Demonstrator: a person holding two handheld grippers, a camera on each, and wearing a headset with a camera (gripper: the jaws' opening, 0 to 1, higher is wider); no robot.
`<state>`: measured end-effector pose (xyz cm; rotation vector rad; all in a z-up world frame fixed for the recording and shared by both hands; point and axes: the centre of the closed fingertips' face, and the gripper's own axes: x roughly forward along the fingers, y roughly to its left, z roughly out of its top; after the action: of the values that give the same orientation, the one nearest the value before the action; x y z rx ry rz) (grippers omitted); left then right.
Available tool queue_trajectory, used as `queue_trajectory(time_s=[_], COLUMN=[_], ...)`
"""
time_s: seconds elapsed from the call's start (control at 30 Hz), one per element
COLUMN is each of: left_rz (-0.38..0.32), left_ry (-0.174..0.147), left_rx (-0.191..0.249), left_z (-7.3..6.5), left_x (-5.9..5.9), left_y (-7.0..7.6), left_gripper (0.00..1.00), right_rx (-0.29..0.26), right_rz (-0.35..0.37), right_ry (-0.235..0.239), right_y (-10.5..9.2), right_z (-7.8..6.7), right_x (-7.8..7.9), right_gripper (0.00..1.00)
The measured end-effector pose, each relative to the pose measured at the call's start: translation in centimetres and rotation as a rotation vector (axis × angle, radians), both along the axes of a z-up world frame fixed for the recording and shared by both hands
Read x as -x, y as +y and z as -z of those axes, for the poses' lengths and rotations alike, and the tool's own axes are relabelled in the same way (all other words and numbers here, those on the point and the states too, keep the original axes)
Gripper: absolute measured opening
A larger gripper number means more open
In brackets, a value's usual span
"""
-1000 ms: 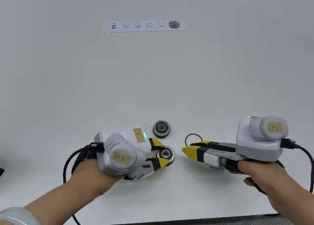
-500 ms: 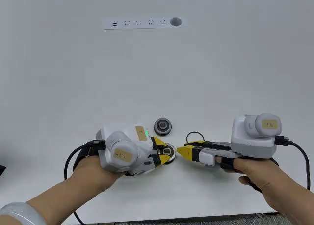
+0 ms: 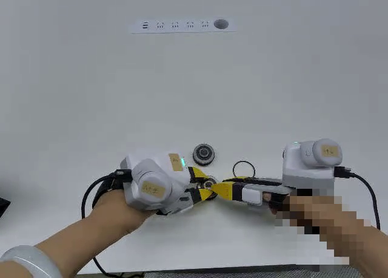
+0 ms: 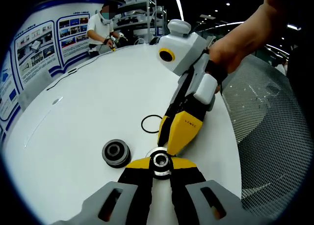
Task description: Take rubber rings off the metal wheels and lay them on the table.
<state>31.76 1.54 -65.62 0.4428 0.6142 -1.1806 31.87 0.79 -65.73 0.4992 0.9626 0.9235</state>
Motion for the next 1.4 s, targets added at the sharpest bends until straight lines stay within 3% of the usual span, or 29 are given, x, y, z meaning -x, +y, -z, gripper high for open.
queue_trajectory(time_s=[0.43,0.73,1.1,1.4], left_rz=[0.003,-0.001,0.000,-0.002], left_ry=[-0.001,0.000,0.000,0.001], left_rx=[0.002,0.007,0.008,0.009], left_z=[-0.06,-0.03,-0.02,-0.03], left_x=[0.09,0.07,0.08,0.06], left_y=[0.04,0.11,0.10,0.10], left_gripper=[0.13,0.13,0.13,0.13], right_rx=[-0.034,-0.090,-0.100,-0.073], right_rz=[-0.009,0.002,0.006,0.014], right_ry=[0.046,0.118,0.111,0.094], right_y=[0.39,0.50,0.19,-0.17], right_z=[0.03,-0.27,-0.64,-0.34], right_x=[0.25,0.58,0.52,0.31], right_gripper=[0.28,0.27,0.27,0.18])
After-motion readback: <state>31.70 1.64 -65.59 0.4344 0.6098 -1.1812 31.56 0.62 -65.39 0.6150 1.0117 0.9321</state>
